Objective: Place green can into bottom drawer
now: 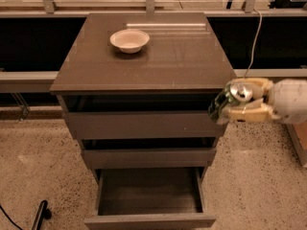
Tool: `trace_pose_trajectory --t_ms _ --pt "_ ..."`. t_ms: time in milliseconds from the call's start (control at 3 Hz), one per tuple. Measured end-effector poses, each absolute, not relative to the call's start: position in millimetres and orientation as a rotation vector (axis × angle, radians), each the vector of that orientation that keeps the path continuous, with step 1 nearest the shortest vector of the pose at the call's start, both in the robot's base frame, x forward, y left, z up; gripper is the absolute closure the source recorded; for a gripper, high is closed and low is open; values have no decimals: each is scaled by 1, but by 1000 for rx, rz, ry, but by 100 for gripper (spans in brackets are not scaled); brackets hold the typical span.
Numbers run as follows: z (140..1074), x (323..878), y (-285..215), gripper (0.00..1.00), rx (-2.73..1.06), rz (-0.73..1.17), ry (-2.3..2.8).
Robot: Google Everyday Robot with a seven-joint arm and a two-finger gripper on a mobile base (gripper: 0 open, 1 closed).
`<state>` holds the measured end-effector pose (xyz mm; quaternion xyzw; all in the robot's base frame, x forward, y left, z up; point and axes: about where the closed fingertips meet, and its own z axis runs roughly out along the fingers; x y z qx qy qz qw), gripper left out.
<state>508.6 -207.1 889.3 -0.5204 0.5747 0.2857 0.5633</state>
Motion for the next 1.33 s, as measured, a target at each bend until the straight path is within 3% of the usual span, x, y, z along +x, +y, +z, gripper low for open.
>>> trace_pose_trajectory --t_ms 333,1000,1333 --pt "842 500 -188 100 -1228 708 1358" --pt "790 517 -197 100 -1161 709 1426" --pt "703 527 -206 100 -1106 723 1452"
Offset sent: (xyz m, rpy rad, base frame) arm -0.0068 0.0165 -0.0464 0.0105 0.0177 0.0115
